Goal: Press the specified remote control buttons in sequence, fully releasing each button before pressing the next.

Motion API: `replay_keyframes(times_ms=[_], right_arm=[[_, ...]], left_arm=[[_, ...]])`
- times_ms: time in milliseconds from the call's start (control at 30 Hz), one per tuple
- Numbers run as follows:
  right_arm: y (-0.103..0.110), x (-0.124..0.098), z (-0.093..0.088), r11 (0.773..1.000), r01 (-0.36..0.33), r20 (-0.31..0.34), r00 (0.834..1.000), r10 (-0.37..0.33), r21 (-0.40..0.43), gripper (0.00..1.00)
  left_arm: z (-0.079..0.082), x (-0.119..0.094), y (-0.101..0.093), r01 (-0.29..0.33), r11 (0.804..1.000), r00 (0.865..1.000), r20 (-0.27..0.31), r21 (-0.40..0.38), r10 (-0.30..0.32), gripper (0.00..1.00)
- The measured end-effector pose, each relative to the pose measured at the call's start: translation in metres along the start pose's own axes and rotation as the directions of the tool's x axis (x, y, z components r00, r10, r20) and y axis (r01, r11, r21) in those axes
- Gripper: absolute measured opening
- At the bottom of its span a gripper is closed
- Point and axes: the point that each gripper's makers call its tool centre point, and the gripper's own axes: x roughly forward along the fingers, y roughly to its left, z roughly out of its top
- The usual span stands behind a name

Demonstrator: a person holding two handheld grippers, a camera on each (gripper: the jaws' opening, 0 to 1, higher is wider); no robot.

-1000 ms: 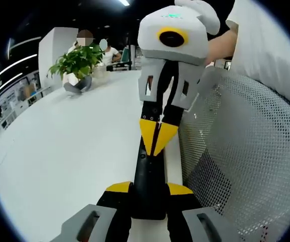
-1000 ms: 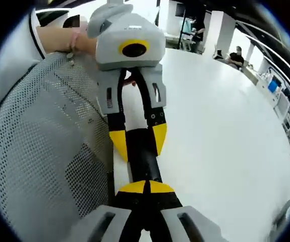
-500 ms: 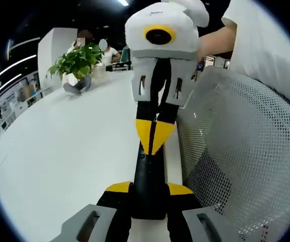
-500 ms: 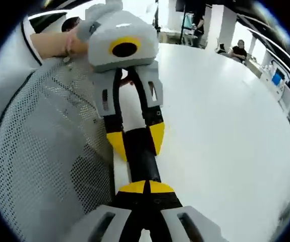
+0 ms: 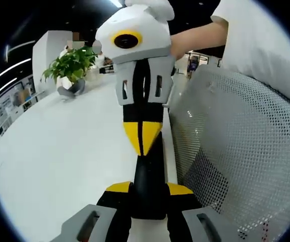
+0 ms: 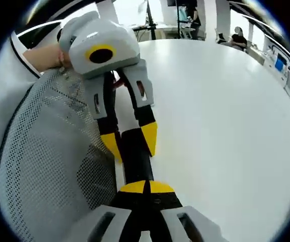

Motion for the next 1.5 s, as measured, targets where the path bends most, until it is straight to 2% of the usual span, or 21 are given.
replay_keyframes(times_ms=[67, 200, 267, 333, 433, 533, 567, 600, 667, 800, 900, 1033, 1367, 1500], right_arm=[[-0.001, 0.001, 0.000, 0.999, -0.004, -0.031, 1.000, 0.005, 0.032, 0.00], [-0.004, 0.004, 0.001, 0.999, -0.008, -0.090, 0.996, 0.012, 0.045, 0.00], [-0.003, 0.003, -0.001, 0.995, -0.010, -0.108, 0.994, 0.021, 0.103, 0.00], [-0.006, 0.004, 0.000, 0.994, -0.015, -0.113, 0.993, 0.027, 0.106, 0.00], [-0.003, 0.003, -0.001, 0.995, -0.005, -0.107, 0.994, 0.016, 0.103, 0.00], [-0.002, 0.001, -0.001, 0.996, 0.012, -0.064, 0.998, -0.007, 0.084, 0.00], [-0.002, 0.001, 0.000, 0.992, 0.008, -0.035, 0.999, -0.004, 0.130, 0.00], [-0.001, 0.000, -0.001, 0.987, 0.004, -0.031, 1.000, 0.001, 0.163, 0.00], [0.000, -0.002, -0.003, 0.991, 0.008, -0.020, 1.000, -0.005, 0.131, 0.00], [0.007, -0.004, 0.007, 0.997, 0.029, 0.034, 0.999, -0.031, 0.069, 0.00], [0.011, -0.002, 0.011, 0.999, 0.025, 0.050, 0.998, -0.028, 0.047, 0.00], [0.016, 0.007, 0.008, 1.000, 0.013, 0.018, 1.000, -0.013, 0.006, 0.00], [0.015, 0.009, 0.009, 0.996, 0.065, -0.038, 0.997, -0.067, -0.054, 0.00], [0.013, 0.007, 0.008, 0.998, 0.058, -0.014, 0.998, -0.058, -0.024, 0.00]], left_arm=[[0.000, 0.000, 0.000, 0.001, 1.000, 1.000, -0.001, 0.001, -0.001, 0.24], [0.000, 0.000, 0.000, -0.001, 1.000, 1.000, -0.003, 0.007, 0.001, 0.24], [0.000, 0.000, 0.001, -0.002, 1.000, 1.000, -0.004, 0.008, 0.002, 0.24], [0.000, 0.000, 0.001, -0.002, 1.000, 1.000, -0.004, 0.008, 0.002, 0.24], [0.000, 0.000, 0.001, -0.003, 1.000, 1.000, -0.004, 0.007, 0.003, 0.24], [0.000, 0.000, 0.001, -0.005, 1.000, 1.000, -0.003, 0.002, 0.005, 0.24], [0.000, 0.000, 0.001, -0.005, 1.000, 1.000, -0.002, 0.001, 0.005, 0.24], [0.000, 0.000, 0.001, -0.006, 1.000, 1.000, -0.001, -0.001, 0.006, 0.24], [0.000, 0.000, 0.001, -0.007, 1.000, 1.000, -0.001, -0.003, 0.007, 0.24], [0.000, 0.000, 0.001, -0.006, 1.000, 1.000, -0.001, -0.004, 0.006, 0.24], [0.000, 0.000, 0.001, -0.005, 1.000, 1.000, 0.000, -0.007, 0.005, 0.24], [0.000, 0.000, 0.001, -0.006, 1.000, 1.000, 0.002, -0.009, 0.006, 0.24], [0.001, 0.001, 0.001, -0.006, 1.000, 1.000, 0.002, -0.012, 0.006, 0.24], [0.000, 0.001, 0.001, -0.005, 1.000, 1.000, 0.002, -0.010, 0.005, 0.24]])
